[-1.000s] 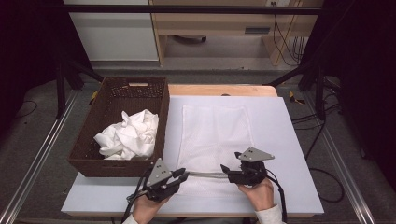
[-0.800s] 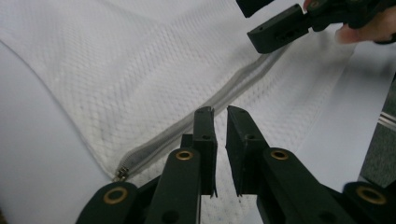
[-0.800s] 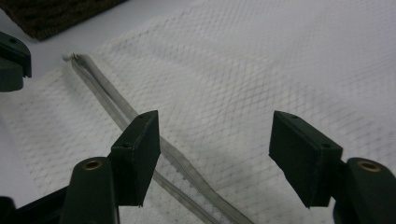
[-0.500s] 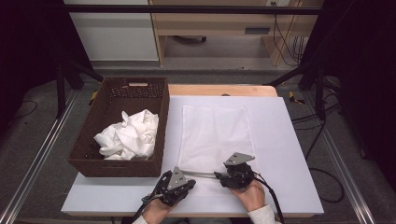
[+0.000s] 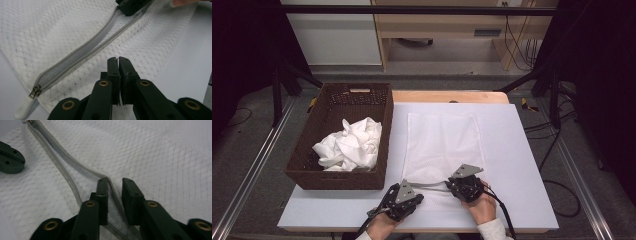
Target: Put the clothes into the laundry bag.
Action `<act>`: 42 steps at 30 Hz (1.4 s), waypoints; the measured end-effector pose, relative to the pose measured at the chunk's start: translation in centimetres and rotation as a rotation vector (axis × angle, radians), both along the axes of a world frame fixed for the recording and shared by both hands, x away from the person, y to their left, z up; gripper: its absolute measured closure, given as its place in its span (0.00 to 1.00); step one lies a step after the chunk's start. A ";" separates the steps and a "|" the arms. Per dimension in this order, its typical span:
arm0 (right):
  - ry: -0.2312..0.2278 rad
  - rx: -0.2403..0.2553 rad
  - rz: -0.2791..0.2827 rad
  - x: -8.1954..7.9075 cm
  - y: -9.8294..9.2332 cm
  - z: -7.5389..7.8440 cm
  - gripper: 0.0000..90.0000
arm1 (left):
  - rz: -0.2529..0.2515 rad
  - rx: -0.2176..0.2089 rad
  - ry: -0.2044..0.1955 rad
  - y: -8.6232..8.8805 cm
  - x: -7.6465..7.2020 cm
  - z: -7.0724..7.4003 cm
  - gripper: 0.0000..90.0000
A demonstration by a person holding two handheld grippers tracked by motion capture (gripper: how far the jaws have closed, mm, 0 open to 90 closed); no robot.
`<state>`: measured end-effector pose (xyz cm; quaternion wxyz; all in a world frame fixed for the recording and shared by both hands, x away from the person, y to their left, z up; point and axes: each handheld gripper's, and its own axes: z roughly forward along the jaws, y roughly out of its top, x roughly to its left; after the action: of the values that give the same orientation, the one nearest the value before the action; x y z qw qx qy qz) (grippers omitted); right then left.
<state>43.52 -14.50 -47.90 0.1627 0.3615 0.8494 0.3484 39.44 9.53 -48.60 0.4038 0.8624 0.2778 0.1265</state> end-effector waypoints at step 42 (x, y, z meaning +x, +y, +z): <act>-0.068 0.132 -0.118 0.6 -1.2 2.1 0.98 | 0.040 -0.050 -0.128 -2.6 1.7 3.7 0.61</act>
<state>44.13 -15.73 -45.80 0.1876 0.4090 0.7957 0.4054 41.18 6.97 -44.94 0.4396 0.8365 0.2714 0.1825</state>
